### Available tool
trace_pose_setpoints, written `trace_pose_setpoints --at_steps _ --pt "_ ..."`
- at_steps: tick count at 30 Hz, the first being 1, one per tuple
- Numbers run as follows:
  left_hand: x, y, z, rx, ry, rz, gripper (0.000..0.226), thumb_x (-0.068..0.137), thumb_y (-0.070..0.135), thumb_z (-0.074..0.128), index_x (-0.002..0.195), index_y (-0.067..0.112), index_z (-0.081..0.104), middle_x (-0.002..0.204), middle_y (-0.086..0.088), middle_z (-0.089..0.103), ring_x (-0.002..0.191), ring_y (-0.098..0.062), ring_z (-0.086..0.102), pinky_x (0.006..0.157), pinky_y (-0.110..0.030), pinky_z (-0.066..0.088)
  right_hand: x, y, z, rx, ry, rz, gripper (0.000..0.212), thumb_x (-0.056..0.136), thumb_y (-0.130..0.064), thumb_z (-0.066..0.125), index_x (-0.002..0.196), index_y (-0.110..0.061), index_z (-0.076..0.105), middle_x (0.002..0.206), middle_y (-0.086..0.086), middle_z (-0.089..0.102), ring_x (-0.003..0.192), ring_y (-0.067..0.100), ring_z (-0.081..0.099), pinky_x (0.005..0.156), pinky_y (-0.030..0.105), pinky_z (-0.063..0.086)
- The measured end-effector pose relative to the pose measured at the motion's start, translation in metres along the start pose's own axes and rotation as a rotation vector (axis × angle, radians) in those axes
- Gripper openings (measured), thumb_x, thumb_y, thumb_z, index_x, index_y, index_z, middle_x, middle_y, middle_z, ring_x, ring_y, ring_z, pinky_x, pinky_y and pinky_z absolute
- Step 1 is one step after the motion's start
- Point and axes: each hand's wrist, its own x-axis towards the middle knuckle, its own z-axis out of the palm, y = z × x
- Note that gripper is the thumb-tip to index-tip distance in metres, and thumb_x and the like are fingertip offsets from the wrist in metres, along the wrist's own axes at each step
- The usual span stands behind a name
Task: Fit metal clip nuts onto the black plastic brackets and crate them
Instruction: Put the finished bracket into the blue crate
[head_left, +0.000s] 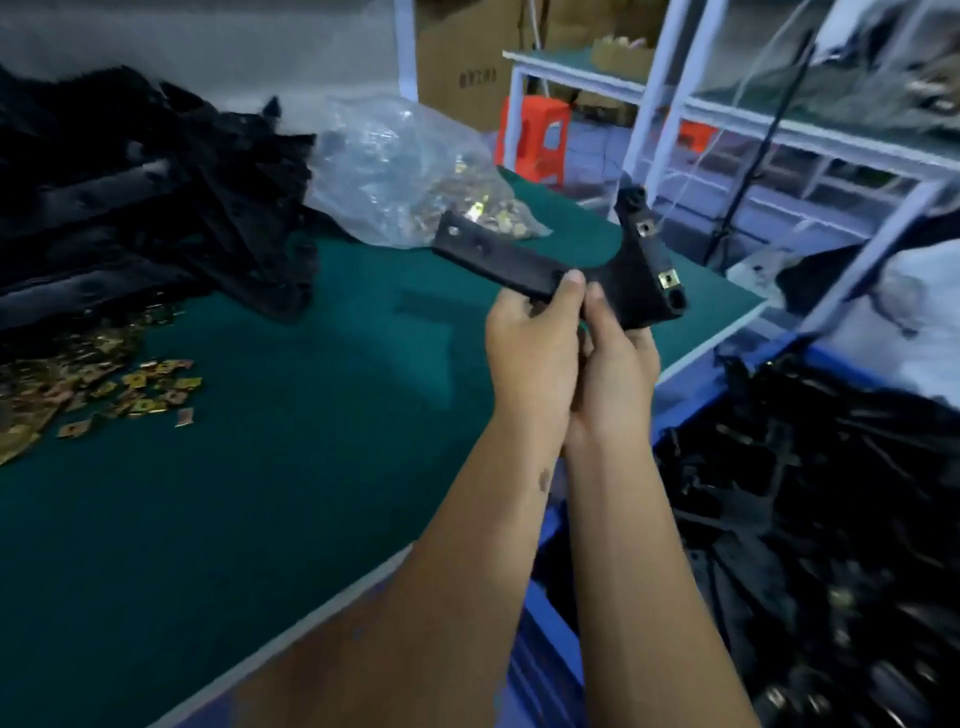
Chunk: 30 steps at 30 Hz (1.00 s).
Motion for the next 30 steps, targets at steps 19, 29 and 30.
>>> trace_pose_setpoints --at_steps 19,29,30 --pt "-0.088 -0.188 -0.031 0.541 -0.347 -0.859 0.013 0.103 0.020 0.051 0.112 0.017 0.060 0.087 0.001 0.071 0.080 -0.014 0.066 0.068 -0.027 0.047 -0.016 0.002 -0.307 -0.405 0.632 0.324 0.011 0.089 -0.005 0.069 0.097 -0.008 0.062 0.089 0.012 0.067 0.073 0.018 0.063 0.065 0.026 0.052" --pt "-0.061 -0.150 -0.028 0.740 -0.600 -0.605 0.017 0.102 0.029 0.047 0.095 0.032 0.063 0.091 0.008 0.070 0.083 -0.010 0.063 0.065 -0.022 0.044 -0.008 0.003 -0.212 -0.528 0.891 -0.202 0.053 0.090 0.004 0.051 0.137 -0.015 0.039 0.142 0.005 0.022 0.081 0.004 0.053 0.069 0.016 0.044" --pt "-0.059 -0.137 -0.025 0.722 -0.612 -0.540 0.018 0.101 0.028 0.048 0.092 0.035 0.063 0.090 0.010 0.070 0.082 -0.008 0.064 0.063 -0.020 0.045 -0.006 0.000 -0.192 -0.520 0.822 -0.236 0.049 0.089 0.003 0.051 0.134 -0.017 0.043 0.138 0.002 0.026 0.078 -0.001 0.053 0.070 0.015 0.045"
